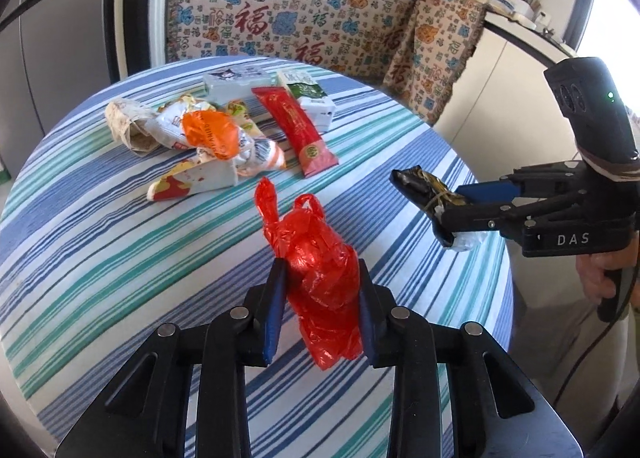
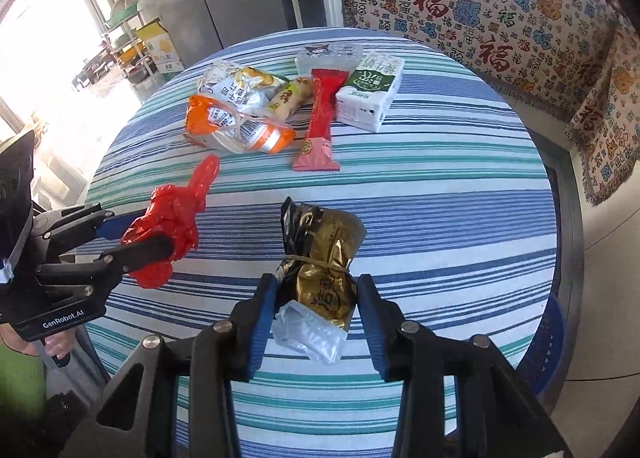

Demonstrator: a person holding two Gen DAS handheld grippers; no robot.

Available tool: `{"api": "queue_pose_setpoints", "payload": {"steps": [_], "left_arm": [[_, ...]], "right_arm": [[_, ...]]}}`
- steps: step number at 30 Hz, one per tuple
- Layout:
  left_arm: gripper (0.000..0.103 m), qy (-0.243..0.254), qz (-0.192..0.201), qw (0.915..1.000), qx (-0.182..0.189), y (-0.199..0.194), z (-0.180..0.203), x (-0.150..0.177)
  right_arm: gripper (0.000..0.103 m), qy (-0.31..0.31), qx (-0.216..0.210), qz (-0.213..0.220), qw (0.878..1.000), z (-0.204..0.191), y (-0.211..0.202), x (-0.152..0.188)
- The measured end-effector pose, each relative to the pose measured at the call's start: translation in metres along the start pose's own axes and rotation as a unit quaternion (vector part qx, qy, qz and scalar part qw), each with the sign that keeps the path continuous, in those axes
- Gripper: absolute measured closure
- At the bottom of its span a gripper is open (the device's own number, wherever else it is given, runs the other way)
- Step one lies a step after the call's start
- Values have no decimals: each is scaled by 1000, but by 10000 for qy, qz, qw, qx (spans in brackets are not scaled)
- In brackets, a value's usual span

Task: Collect trash
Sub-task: 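Carry the bag and wrapper over the blue wastebasket and release both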

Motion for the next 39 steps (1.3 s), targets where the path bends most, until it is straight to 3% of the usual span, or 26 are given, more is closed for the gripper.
{"api": "queue_pose_setpoints", "payload": {"steps": [12,24,32,39], "left_arm": [[71,68,-25,9993,376,20,72,-29],[71,681,-79,9931,953,74,197,-88],[71,899,-257,9857,1404,126,280,-101],[71,1003,-530,9831,1437,171,315,-94]], "right_arm": [[61,755,-73,707,9946,63,-44,2],[61,1909,499,1307,9716,214,-104,24],[61,2579,744,1353,9538,300,-103,52],[61,2958,836,1366,9417,350,-84,79]]}}
Point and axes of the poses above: each gripper's, at about its wrist camera, not at the fingertips, and y roughly the way its jaws point, z to its right, x to its underside, the point moved 10 cm from there along y, roughly the way its jaws point, and after that the axes turned 1 degree about x, right-handed, at the moved point
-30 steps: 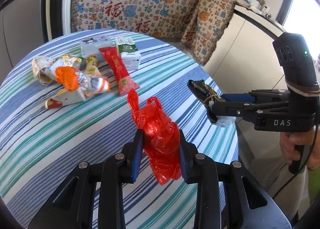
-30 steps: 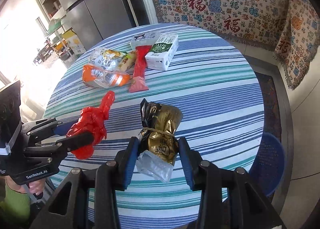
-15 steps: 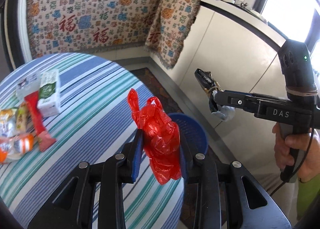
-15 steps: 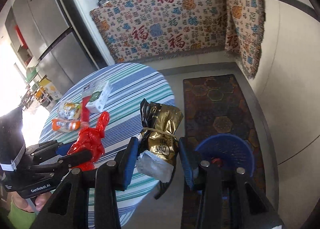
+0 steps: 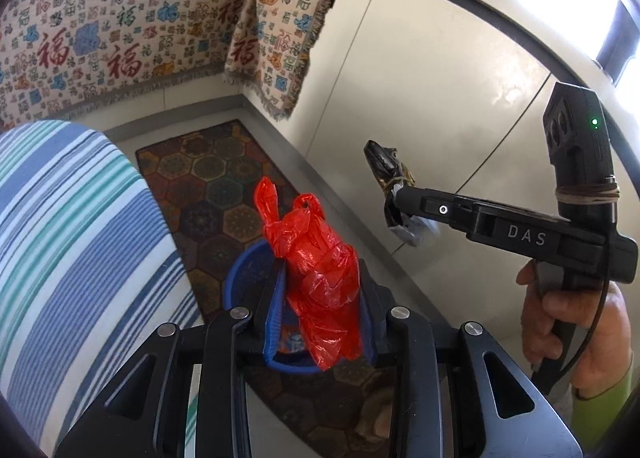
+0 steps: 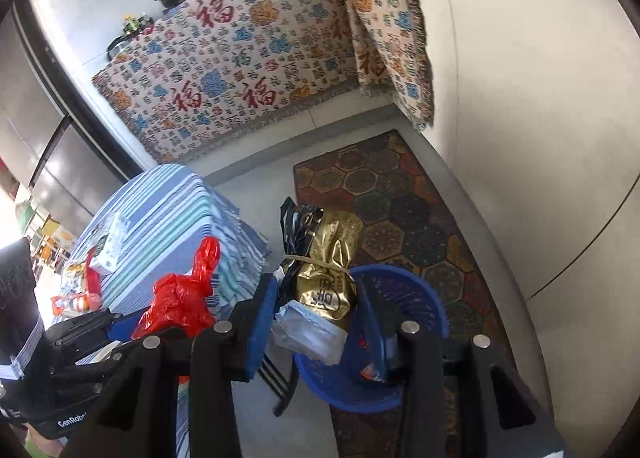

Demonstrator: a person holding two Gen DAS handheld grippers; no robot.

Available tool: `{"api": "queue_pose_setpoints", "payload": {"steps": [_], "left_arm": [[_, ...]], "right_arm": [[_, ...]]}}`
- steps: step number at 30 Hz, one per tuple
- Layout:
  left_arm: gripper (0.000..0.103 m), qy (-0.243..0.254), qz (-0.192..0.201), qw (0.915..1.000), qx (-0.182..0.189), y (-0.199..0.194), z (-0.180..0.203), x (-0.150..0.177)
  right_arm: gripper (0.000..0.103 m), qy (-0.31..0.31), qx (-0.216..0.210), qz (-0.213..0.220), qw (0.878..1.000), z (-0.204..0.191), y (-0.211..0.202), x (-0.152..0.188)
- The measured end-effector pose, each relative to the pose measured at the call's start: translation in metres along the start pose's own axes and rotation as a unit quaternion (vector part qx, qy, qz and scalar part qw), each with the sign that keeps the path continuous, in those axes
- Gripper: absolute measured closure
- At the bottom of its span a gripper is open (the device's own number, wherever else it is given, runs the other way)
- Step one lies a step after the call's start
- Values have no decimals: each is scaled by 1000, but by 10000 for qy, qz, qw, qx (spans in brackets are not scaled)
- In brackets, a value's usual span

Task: Collect trash
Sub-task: 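Carry the bag and wrapper over the blue wastebasket and release both, then move both tools back over the table toward the remaining wrappers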

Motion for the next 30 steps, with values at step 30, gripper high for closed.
{"api": "queue_pose_setpoints", "payload": {"steps": [30], "left_arm": [[34,-4,-535,9986,-28,95,2,2]], "right_arm": [[56,760,46,-319,9966,56,39,6]]}}
Point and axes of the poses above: each gripper's, at about its wrist camera, not at the fingertips, and y roughly the way its jaws point, z to its right, x to its underside, the point moved 10 cm from there along y, roughly the way its jaws point, and after that the axes turned 1 degree about x, right-handed, at the moved point
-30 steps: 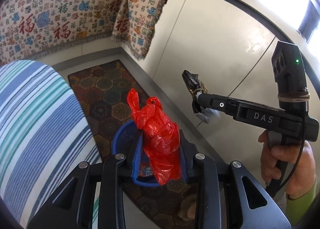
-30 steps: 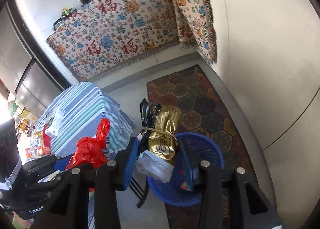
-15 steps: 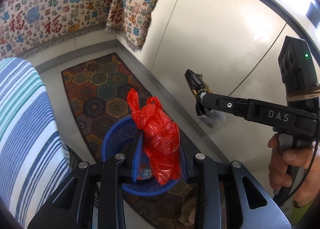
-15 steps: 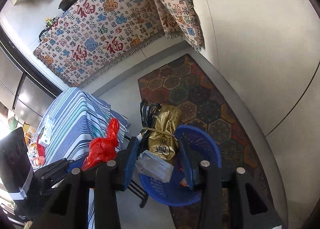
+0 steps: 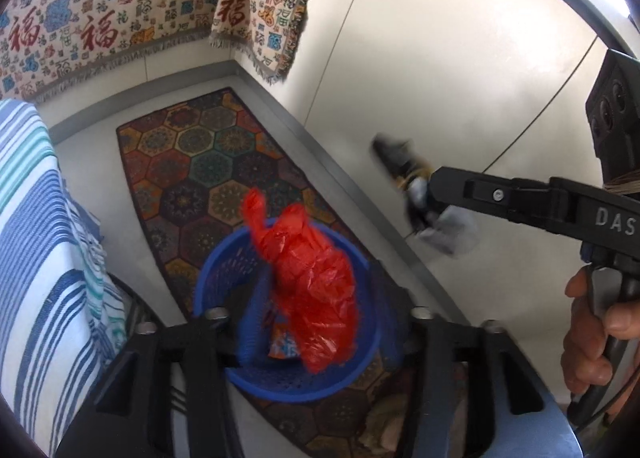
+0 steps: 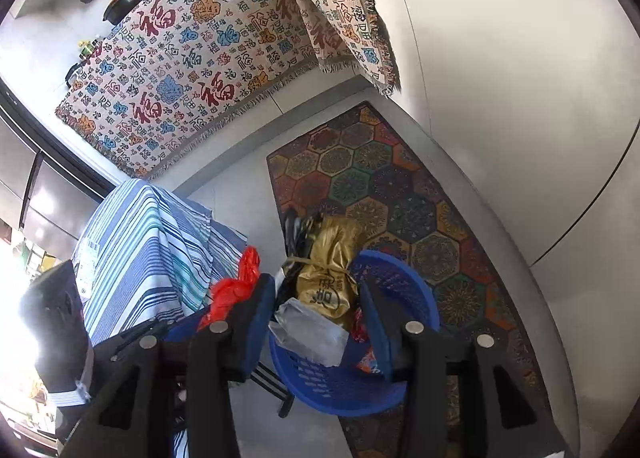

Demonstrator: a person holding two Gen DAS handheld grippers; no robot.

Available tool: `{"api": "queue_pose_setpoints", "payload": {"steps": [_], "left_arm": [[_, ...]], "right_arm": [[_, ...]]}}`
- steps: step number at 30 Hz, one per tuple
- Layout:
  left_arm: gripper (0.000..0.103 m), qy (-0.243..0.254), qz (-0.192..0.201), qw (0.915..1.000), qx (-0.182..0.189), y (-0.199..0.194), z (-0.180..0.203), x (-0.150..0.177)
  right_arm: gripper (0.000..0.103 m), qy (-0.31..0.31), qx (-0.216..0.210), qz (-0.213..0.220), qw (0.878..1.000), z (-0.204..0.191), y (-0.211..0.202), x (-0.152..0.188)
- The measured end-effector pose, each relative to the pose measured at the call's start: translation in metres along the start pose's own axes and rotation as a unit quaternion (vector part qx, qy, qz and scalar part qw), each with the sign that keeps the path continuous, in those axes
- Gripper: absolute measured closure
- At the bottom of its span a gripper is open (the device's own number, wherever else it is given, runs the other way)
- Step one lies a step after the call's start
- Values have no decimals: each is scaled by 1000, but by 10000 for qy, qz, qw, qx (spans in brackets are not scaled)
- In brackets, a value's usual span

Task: Collect trash
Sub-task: 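Move both tools back over the table toward the remaining wrappers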

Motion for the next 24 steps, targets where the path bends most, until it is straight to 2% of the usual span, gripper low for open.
{"api": "queue_pose_setpoints", "payload": {"steps": [2,7,11,13,15,16,19,24], "left_arm": [[28,-8,71,10000,-68,2,-2,-1],[27,-163,101,9998,-95,0,-10,-1],[27,-191,290,9994,-67,-24,-9,0],[24,-167,449,9988,-43,-45,-8,1],[17,-133,629,9979,-61,-70,-8,7],[16,-111,722,9973,-95,-84,-9,11],[11,-85,842,9960,-280,-119,-23,33],[11,-346,815,9909,-1013,-163,-84,87]], "right_arm": [[55,47,3,28,10000,2,-1,-1],[54,-40,198,209,9996,3,-8,-7],[53,-323,450,444,9975,-3,-18,-14],[37,-487,611,567,9953,-6,-22,-18],[30,-652,742,654,9930,-13,-24,-19],[30,-745,781,679,9918,-19,-24,-18],[30,-1043,796,706,9888,-39,-23,-13],[30,-1807,569,685,9795,-102,-16,17]]}}
Point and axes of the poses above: each gripper's, at about its wrist camera, not at the fingertips, and y roughly the way its jaws point, z to its right, x to its underside, the point moved 10 cm from there along y, roughly the way its jaws point, and after that the axes turned 1 degree about x, right-handed, at the moved point
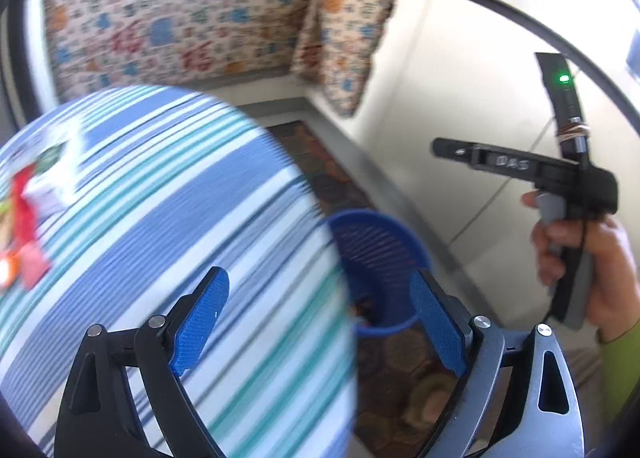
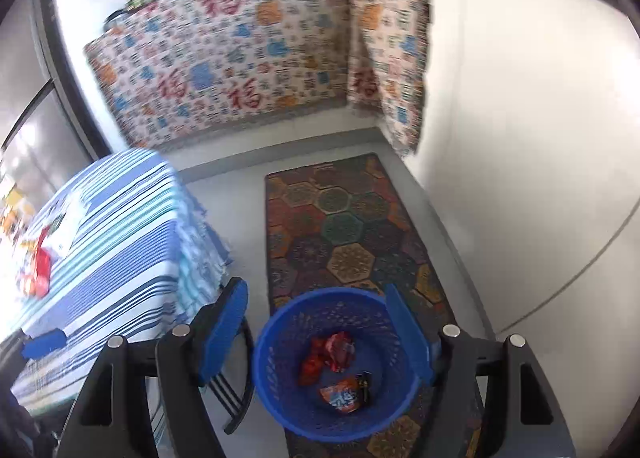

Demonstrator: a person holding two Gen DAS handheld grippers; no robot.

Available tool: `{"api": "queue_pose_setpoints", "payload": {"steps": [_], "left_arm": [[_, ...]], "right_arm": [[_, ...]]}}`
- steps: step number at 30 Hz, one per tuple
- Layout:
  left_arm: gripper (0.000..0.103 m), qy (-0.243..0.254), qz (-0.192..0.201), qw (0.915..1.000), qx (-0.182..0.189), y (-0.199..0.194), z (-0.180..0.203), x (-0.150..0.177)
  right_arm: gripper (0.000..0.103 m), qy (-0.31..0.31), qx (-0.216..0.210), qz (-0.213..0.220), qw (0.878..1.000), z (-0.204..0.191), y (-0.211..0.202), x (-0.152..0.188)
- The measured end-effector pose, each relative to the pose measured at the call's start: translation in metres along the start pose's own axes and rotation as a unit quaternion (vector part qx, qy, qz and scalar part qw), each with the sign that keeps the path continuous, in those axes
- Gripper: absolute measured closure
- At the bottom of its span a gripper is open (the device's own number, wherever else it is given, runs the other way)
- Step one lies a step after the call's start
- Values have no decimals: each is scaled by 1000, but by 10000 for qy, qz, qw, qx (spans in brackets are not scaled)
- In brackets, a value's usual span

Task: Collect trash
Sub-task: 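Move both tools back over the table toward the remaining wrappers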

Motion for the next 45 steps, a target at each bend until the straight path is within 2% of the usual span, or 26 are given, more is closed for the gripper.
{"api": "queue_pose_setpoints", "payload": {"steps": [4,8,11,16,20,26,29,33,39,42,45], "left_arm": [[11,-335,-173,9975,-596,-22,-69,38],[11,-686,-241,9924,-992,-44,-128,68],[10,-816,-206,9884,-1266,-63,-165,82],[10,-961,-229,9827,-1569,-80,-214,93],[0,-893,-327,9777,-1875,-89,-245,105],[0,-922,-239,9772,-1899,-100,-279,108],[0,-961,-201,9772,-1884,-99,-291,105],[0,-923,-187,9780,-1863,-99,-296,103],[1,-824,-193,9797,-1817,-96,-296,99],[2,-667,-264,9838,-1643,-96,-294,91],[2,-519,-100,9876,-1479,-106,-297,74]], "right_arm": [[30,-706,-540,32,9960,-83,-11,18],[30,-1341,-1143,62,9843,-166,-25,40],[30,-1594,-1333,-53,9782,-210,-23,56],[30,-1604,-1519,-463,9742,-257,-6,76],[30,-1648,-1523,-652,9723,-281,1,85],[28,-1649,-1403,-707,9737,-313,13,75],[27,-1819,-1145,-598,9748,-333,26,68],[26,-1878,-1045,-387,9759,-338,27,67],[25,-1889,-1038,-366,9758,-338,25,66],[25,-1887,-1045,-372,9758,-339,26,66],[25,-1891,-1048,-368,9757,-338,26,66]]}}
Point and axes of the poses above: each gripper's, at about its wrist camera, not at the fingertips, and y roughly the way its jaws point, z to its right, x to its underside, the point moved 10 cm from there along y, roughly the way its jaws point, and after that the axes turned 1 degree about x, right-handed, at the moved point
